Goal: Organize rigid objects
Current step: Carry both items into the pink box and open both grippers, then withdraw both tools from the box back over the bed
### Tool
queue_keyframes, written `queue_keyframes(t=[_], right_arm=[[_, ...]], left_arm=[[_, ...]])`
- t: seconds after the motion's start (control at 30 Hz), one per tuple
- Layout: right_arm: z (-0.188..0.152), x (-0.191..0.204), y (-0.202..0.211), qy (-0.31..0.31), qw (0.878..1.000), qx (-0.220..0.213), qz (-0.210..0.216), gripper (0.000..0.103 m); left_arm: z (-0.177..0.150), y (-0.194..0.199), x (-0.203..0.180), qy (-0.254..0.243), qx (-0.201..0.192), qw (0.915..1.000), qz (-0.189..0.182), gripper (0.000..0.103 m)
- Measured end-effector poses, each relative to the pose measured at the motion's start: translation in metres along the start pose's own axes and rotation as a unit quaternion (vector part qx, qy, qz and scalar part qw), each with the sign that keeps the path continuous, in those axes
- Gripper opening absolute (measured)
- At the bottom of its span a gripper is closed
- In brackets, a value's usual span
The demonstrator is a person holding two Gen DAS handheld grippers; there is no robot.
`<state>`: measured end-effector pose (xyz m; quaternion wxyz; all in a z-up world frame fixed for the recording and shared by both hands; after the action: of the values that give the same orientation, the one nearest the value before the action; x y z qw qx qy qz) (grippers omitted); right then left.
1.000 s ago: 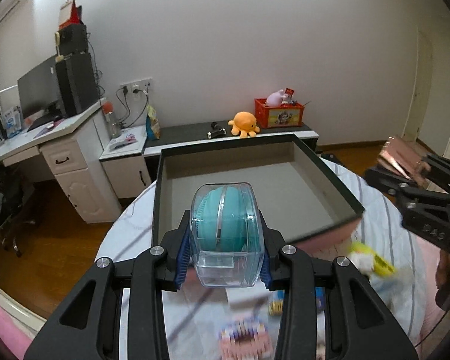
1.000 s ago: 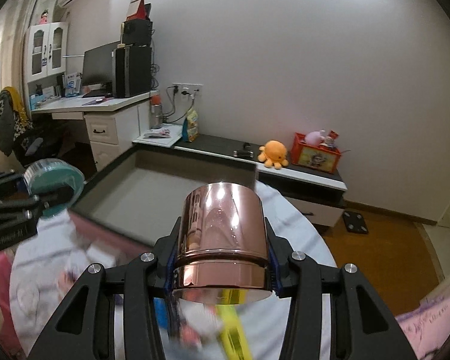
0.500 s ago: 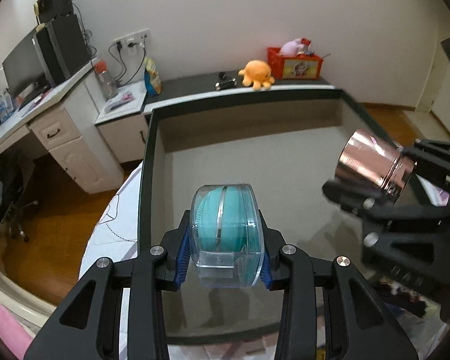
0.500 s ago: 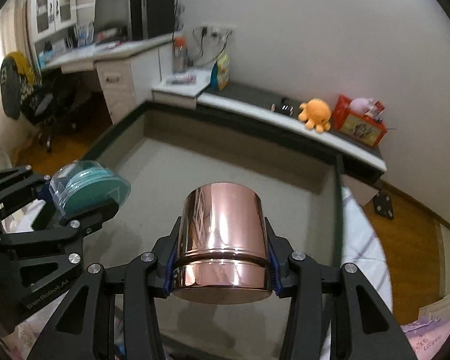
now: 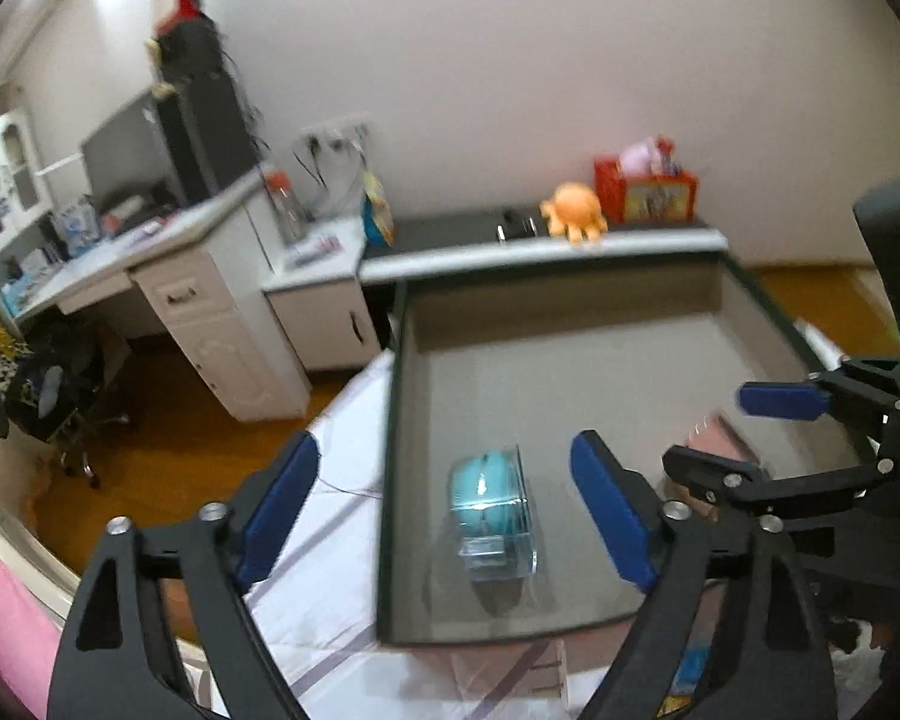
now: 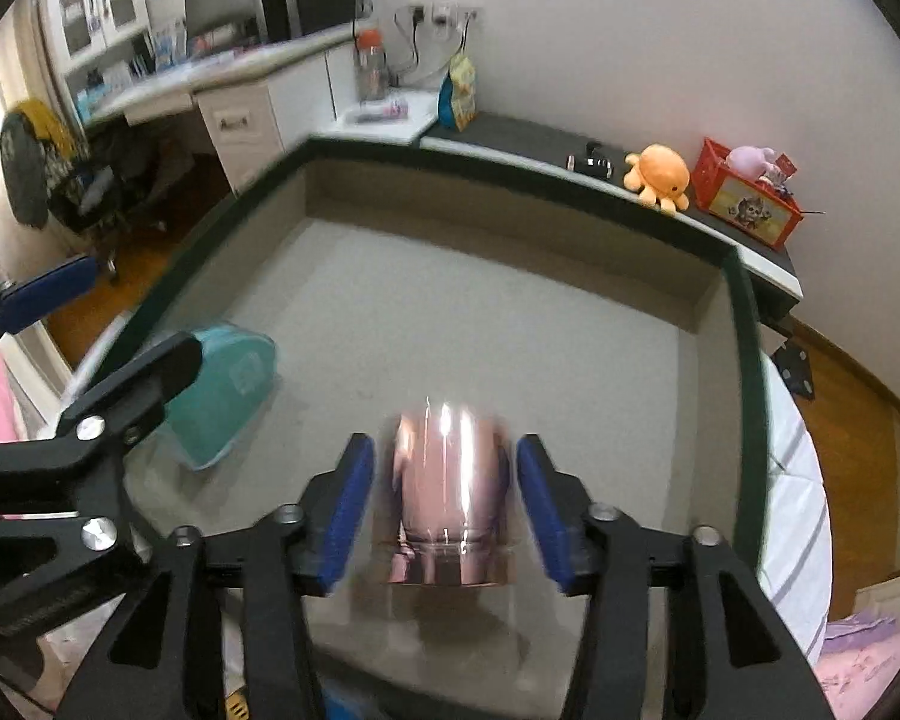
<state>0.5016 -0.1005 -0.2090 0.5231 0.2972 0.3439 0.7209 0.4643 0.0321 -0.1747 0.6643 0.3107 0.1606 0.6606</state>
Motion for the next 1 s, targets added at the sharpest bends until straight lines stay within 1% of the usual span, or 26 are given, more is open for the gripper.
queue_keyframes(t=[0.03, 0.07, 0.13, 0.17, 0.23, 0.3, 0.37, 0.5, 0.53, 0.57, 0.67, 0.73, 0.8, 0.9, 1.0], right_arm=[[0.001, -0.001, 0.009, -0.001, 1.000, -0.014, -0.007, 0.079], [0.000, -0.001, 0.021, -0.002, 1.000, -0.029, -0.008, 0.084], [-0.003, 0.001, 0.047, -0.010, 0.998, -0.052, 0.017, 0.084], [-0.006, 0.002, 0.057, -0.012, 0.998, -0.062, 0.022, 0.084], [-0.013, 0.007, 0.089, -0.007, 0.995, -0.097, 0.021, 0.084], [-0.021, 0.012, 0.113, -0.006, 0.992, -0.124, 0.024, 0.084], [-0.035, 0.018, 0.144, -0.004, 0.987, -0.158, 0.026, 0.087], [-0.062, 0.025, 0.185, -0.008, 0.978, -0.208, 0.015, 0.088], [-0.067, 0.025, 0.191, -0.007, 0.976, -0.219, 0.010, 0.094], [-0.074, 0.025, 0.199, -0.008, 0.972, -0.234, 0.004, 0.103], [-0.099, 0.026, 0.222, -0.011, 0.963, -0.269, -0.016, 0.103], [-0.114, 0.024, 0.233, -0.020, 0.958, -0.284, -0.029, 0.103], [-0.129, 0.023, 0.243, -0.030, 0.954, -0.297, -0.031, 0.103], [-0.150, 0.017, 0.253, -0.044, 0.949, -0.310, -0.050, 0.103], [-0.171, 0.015, 0.264, -0.049, 0.943, -0.320, -0.072, 0.103]], left_arm=[[0.000, 0.011, 0.004, 0.007, -0.012, 0.9999, 0.008, 0.101], [-0.001, 0.024, 0.007, 0.013, -0.027, 0.9994, 0.014, 0.103], [-0.004, 0.049, 0.011, 0.015, -0.051, 0.9983, 0.024, 0.103], [-0.006, 0.061, 0.011, 0.013, -0.062, 0.9976, 0.029, 0.103], [-0.011, 0.085, 0.011, 0.011, -0.082, 0.9958, 0.039, 0.103], [-0.017, 0.111, 0.009, 0.010, -0.104, 0.9937, 0.042, 0.103], [-0.025, 0.134, 0.010, 0.014, -0.123, 0.9914, 0.043, 0.103], [-0.043, 0.178, 0.010, 0.025, -0.153, 0.9869, 0.046, 0.103], [-0.047, 0.188, 0.009, 0.026, -0.160, 0.9855, 0.049, 0.103], [-0.051, 0.199, 0.008, 0.029, -0.170, 0.9837, 0.050, 0.103], [-0.065, 0.229, 0.003, 0.040, -0.197, 0.9784, 0.048, 0.103], [-0.075, 0.246, -0.001, 0.043, -0.210, 0.9754, 0.050, 0.103], [-0.084, 0.259, -0.006, 0.040, -0.217, 0.9741, 0.048, 0.103], [-0.098, 0.272, -0.012, 0.044, -0.224, 0.9716, 0.061, 0.103], [-0.105, 0.278, -0.022, 0.034, -0.223, 0.9722, 0.061, 0.103]])
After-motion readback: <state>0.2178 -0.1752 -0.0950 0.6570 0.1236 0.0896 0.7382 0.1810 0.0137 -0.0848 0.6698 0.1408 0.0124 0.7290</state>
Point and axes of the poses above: each gripper's, at about its wrist camera, not at the fingertips, and y roughly against the way its jaws point, x to its left, z to its top, the point moved 5 cm from there along -y, roughly the way its jaws point, and after that the axes turned 5 degrees about -y, right-handed, at the moved point
